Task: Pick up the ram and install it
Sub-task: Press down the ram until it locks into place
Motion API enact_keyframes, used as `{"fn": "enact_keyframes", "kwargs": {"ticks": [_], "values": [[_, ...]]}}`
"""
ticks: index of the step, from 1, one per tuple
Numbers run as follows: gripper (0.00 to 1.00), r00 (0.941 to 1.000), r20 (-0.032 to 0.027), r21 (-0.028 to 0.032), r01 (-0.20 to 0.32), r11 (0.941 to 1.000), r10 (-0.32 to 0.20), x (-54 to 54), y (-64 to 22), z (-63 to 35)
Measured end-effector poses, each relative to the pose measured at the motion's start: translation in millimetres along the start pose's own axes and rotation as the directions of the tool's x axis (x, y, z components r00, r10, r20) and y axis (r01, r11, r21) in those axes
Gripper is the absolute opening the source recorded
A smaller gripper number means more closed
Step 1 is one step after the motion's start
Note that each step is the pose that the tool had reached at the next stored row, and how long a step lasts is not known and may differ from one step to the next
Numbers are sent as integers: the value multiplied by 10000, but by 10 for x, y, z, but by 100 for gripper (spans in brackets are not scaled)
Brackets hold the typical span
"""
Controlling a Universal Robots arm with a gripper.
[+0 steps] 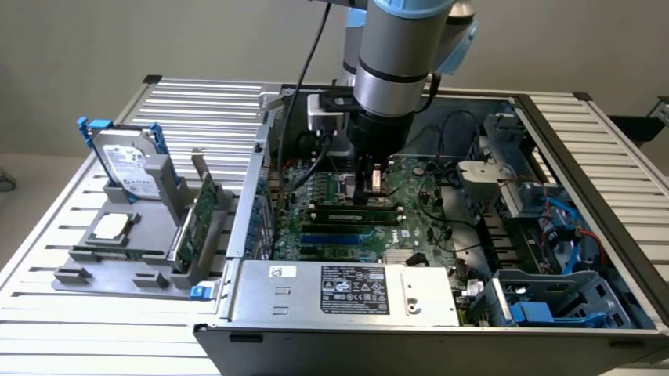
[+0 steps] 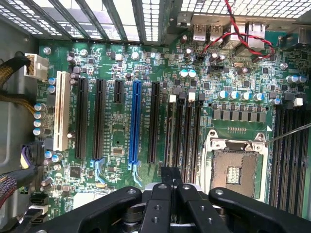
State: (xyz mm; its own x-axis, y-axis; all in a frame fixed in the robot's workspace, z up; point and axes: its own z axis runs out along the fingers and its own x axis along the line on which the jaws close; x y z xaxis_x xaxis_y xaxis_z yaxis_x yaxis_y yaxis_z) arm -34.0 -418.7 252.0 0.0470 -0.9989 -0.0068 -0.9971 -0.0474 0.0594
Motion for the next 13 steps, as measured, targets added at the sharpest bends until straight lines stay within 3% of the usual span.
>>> {"fn": "enact_keyframes", "kwargs": {"ticks": [7,13], "values": [[11,9978,82,31,-657,9978,657,0,-1,0],[11,9902,153,57,-1389,9903,1388,0,-1,3]]}}
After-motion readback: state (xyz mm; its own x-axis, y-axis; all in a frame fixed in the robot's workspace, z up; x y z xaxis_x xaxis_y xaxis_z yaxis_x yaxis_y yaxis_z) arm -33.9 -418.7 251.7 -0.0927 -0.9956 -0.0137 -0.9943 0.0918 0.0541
